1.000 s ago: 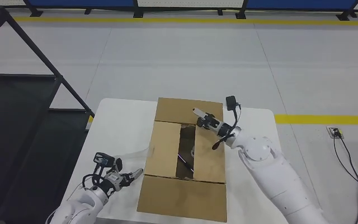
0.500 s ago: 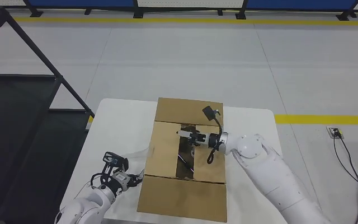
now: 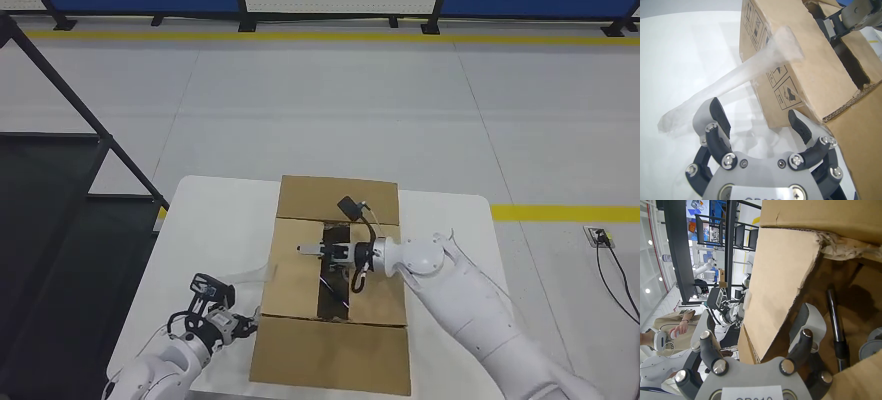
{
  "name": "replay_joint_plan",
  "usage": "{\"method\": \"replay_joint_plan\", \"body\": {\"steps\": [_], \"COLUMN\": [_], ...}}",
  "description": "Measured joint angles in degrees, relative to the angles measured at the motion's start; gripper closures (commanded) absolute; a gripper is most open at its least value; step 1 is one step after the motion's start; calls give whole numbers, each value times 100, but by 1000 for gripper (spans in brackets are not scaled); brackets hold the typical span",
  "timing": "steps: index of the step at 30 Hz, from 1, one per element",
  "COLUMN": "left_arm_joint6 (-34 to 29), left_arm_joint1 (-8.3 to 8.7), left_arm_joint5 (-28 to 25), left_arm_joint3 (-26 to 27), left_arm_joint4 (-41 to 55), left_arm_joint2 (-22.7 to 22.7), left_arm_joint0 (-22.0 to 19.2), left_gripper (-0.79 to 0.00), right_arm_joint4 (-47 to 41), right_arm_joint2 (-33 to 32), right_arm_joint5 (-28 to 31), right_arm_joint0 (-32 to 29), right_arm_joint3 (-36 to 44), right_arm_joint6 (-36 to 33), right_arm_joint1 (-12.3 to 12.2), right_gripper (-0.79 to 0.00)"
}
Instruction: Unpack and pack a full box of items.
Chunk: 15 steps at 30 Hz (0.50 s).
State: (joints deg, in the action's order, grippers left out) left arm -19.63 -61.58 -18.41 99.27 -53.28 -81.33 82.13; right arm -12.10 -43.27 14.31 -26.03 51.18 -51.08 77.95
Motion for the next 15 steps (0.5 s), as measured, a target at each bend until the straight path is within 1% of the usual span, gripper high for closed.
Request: {"method": "replay_joint_plan", "body": {"steps": [6, 15], "left_arm_joint6": [-7, 48], "left_arm_joint1": [-1, 16], "left_arm_joint5": [-27, -19], "left_arm_joint3": [-6, 7], "left_arm_joint4": [-12, 154], "left_arm_joint2": [-2, -252], "left_arm_joint0": [0, 68], "left_gripper": [-785, -785], "right_arm_joint4": [-204, -764], "right_arm_joint2": [74, -57], "right_arm_joint5": [198, 432], "right_arm_joint0": [139, 250], "right_arm_joint3": [-327, -722], "right_arm_joint6": [-160, -375], "right_arm_joint1": [137, 274], "right_gripper": [-785, -785]}}
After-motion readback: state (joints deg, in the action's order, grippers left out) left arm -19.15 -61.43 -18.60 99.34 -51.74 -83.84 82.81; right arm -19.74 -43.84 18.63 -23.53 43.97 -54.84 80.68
